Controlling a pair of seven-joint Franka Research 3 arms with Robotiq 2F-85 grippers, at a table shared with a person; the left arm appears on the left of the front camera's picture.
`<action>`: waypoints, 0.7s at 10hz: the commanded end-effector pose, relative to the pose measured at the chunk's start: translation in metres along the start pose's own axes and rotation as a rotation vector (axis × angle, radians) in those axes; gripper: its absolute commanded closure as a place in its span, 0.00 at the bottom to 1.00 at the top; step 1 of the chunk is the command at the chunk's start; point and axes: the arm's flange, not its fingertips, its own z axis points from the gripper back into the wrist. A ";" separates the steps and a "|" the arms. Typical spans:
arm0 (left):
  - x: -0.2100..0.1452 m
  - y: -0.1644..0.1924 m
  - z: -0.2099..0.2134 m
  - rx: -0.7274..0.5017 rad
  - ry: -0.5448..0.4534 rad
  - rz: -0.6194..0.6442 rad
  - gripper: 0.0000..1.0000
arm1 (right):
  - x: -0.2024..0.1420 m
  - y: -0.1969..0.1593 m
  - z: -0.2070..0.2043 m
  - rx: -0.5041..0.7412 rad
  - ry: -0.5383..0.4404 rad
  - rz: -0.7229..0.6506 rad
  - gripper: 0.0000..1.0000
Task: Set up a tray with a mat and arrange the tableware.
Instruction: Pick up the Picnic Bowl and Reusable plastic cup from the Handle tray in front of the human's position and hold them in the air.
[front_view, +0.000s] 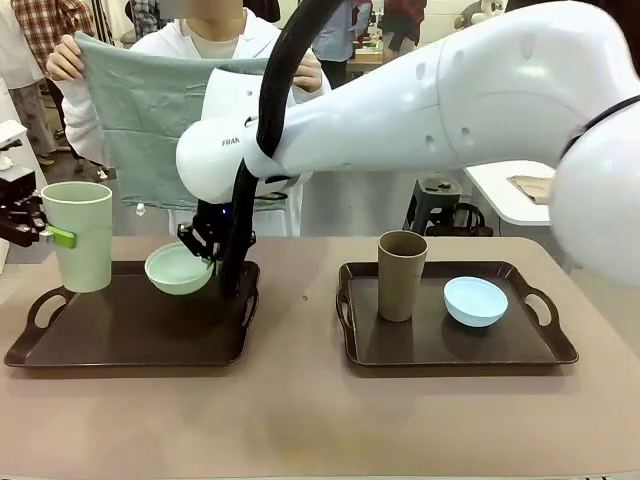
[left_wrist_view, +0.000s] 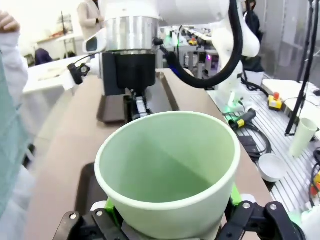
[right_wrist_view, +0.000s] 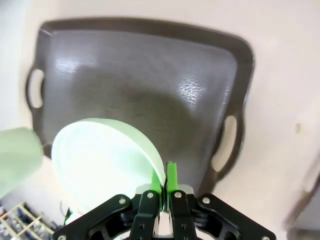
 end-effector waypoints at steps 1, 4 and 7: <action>0.014 0.003 0.004 0.025 -0.054 -0.070 0.84 | -0.027 0.003 0.034 0.004 -0.018 0.001 1.00; 0.080 -0.017 0.014 0.074 -0.070 -0.208 0.84 | -0.057 0.032 0.110 -0.067 -0.034 -0.002 1.00; 0.131 -0.042 0.027 0.117 -0.093 -0.286 0.84 | -0.083 0.036 0.154 -0.103 -0.087 -0.057 1.00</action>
